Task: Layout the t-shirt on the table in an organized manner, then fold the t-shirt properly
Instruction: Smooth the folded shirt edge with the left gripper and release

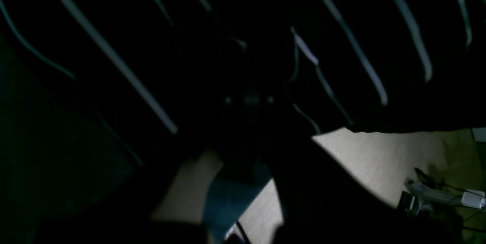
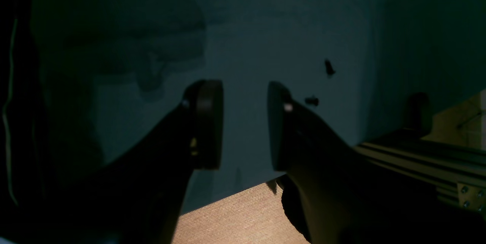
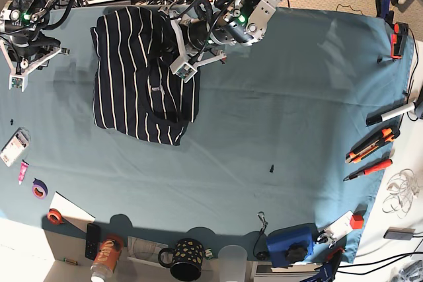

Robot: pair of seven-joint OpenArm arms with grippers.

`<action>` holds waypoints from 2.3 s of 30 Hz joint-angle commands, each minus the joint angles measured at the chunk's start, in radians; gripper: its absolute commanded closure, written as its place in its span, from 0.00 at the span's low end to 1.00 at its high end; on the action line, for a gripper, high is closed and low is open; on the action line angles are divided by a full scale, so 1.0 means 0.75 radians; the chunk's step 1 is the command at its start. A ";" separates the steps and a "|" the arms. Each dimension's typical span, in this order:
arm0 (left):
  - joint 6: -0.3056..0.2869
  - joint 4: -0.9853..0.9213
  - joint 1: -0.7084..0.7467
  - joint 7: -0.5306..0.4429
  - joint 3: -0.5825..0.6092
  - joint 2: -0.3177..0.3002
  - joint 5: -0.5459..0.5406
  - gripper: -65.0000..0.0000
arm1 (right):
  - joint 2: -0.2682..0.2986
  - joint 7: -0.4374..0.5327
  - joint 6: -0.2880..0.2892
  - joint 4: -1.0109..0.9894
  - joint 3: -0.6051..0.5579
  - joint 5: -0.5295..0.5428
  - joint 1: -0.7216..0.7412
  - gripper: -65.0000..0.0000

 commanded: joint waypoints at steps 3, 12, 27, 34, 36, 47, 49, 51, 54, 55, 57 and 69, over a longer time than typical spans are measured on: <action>-0.007 0.094 -0.030 0.037 0.005 0.018 0.033 1.00 | 0.019 0.035 -0.001 0.016 0.008 -0.002 0.007 0.70; -0.006 0.232 -0.033 0.056 0.004 0.009 0.195 1.00 | 0.019 0.048 -0.001 0.016 0.008 -0.002 0.007 0.70; -0.005 0.249 -0.030 0.106 -0.053 -0.163 0.264 1.00 | 0.019 0.077 -0.001 0.016 0.008 -0.001 0.007 0.70; -0.031 0.286 -0.009 0.106 -0.171 -0.163 0.047 1.00 | 0.019 0.129 0.127 0.016 0.008 0.161 0.007 0.70; -0.120 0.285 0.028 0.105 -0.156 -0.163 -0.048 1.00 | 0.019 0.129 0.157 0.016 0.008 0.256 0.007 0.70; -0.127 0.285 0.108 0.128 -0.098 -0.163 0.019 1.00 | 0.019 0.104 0.437 0.016 0.008 0.833 0.007 0.70; -0.141 0.285 0.109 0.136 -0.098 -0.163 -0.006 1.00 | 0.019 0.093 0.467 0.016 0.008 0.957 0.008 0.70; -0.185 0.286 0.109 0.134 -0.098 -0.162 -0.009 0.92 | 0.019 0.056 0.502 0.016 0.008 1.037 0.007 0.70; -0.208 0.293 0.108 0.134 -0.098 -0.162 -0.012 0.64 | 0.019 0.016 0.502 0.016 0.008 1.132 0.007 0.70; -0.208 0.303 0.108 0.134 -0.098 -0.162 -0.012 0.60 | 0.019 0.016 0.502 0.016 0.008 1.153 0.007 0.70; -0.207 0.355 0.108 0.138 -0.098 -0.162 -0.018 0.58 | 0.019 0.018 0.502 0.015 0.007 1.166 0.008 0.71; -0.048 0.739 0.198 0.001 -0.098 -0.160 0.273 0.58 | 0.019 0.017 0.502 -0.352 -0.275 1.025 0.028 0.95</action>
